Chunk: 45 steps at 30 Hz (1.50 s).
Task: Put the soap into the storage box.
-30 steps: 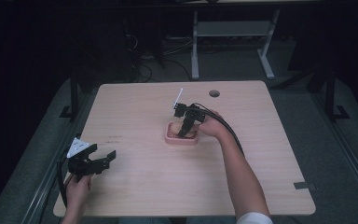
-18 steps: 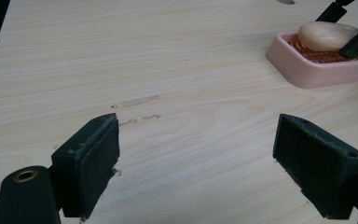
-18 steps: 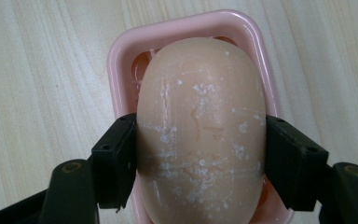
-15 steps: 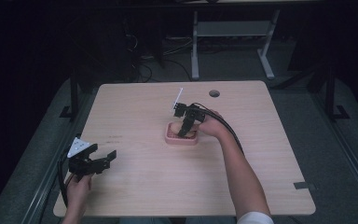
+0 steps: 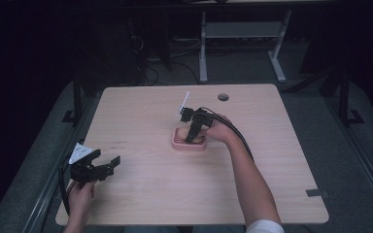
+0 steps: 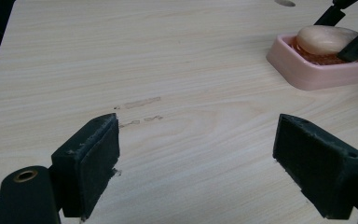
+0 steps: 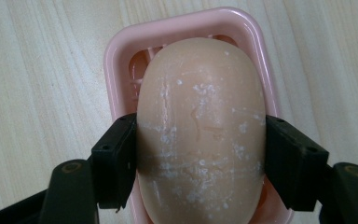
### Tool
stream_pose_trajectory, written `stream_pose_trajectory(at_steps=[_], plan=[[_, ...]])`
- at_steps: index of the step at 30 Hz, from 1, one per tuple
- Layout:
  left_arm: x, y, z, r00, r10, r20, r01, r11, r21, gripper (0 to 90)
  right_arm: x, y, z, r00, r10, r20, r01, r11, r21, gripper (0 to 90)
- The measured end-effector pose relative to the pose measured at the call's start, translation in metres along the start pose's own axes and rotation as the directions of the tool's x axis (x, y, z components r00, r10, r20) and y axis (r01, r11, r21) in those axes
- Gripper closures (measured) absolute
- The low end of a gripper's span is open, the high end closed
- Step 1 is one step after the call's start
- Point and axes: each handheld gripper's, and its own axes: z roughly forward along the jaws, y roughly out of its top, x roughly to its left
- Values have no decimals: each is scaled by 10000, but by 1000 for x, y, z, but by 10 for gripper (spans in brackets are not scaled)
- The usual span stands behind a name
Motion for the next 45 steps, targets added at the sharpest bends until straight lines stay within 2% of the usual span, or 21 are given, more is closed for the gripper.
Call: stream_pose_trajectory(at_steps=[6,9,12,18,27,45], plan=[[0,0,0,10000,-20,-12,20,10000,-28,142,-1,-1,-1,10000,23,-3,-23,10000,-60,326],[-1,0,0,10000,-13,-14,13,10000,6,142,-2,-1,-10,10000,37,2,-37,9984,-558,347],[-1,0,-1,10000,27,-4,-27,10000,0,142,1,2,-16,9998,-103,148,110,9987,-498,337],[-1,0,-1,10000,-5,-21,5,10000,-17,142,0,-1,-17,9999,99,76,-95,9988,-489,308],[0,-1,-2,10000,29,-41,-29,10000,-26,142,-1,-12,-17,9994,354,-8,-354,9981,-505,284],[-2,-1,-3,10000,34,-14,-34,10000,1,142,2,-40,-34,9970,767,63,-758,9929,-922,269]])
